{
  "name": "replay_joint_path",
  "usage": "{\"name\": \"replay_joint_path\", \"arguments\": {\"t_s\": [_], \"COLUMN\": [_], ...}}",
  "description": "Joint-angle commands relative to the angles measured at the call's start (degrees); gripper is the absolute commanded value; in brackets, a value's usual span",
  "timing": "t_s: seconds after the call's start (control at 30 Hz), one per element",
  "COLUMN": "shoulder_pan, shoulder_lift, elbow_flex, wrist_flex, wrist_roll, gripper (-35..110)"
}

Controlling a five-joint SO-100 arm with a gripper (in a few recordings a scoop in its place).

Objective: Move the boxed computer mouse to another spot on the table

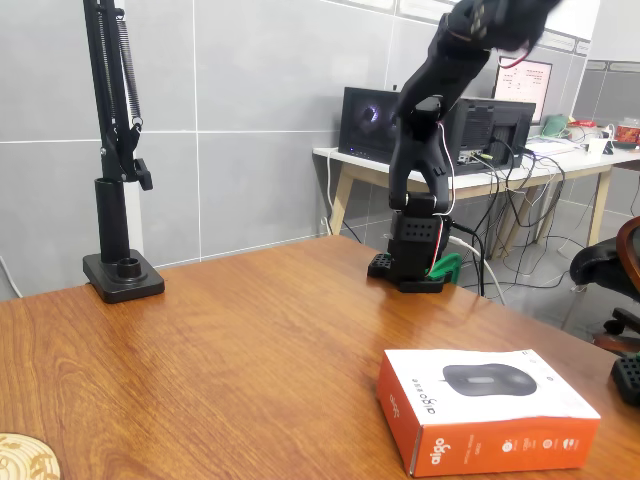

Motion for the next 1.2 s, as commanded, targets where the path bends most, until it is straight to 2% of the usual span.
{"name": "replay_joint_path", "arguments": {"t_s": [0.0,0.2,0.27,0.37,0.47,0.5,0.63,0.83,1.17], "shoulder_pan": [-0.88,0.79,1.14,1.76,4.39,5.36,7.47,7.56,3.6], "shoulder_lift": [-3.6,-16.79,-20.74,-25.05,-30.32,-32.26,-37.18,-46.49,-53.09], "elbow_flex": [-1.76,-1.67,-1.58,-1.49,-5.1,-6.86,-11.87,-20.21,-29.62], "wrist_flex": [7.12,17.14,18.98,18.63,18.72,19.42,21.36,22.15,23.38], "wrist_roll": [-0.79,3.25,0.35,-0.18,-0.09,0.26,-0.18,-1.67,-2.72], "gripper": [8,17,20,34,58,62,63,81,86]}}
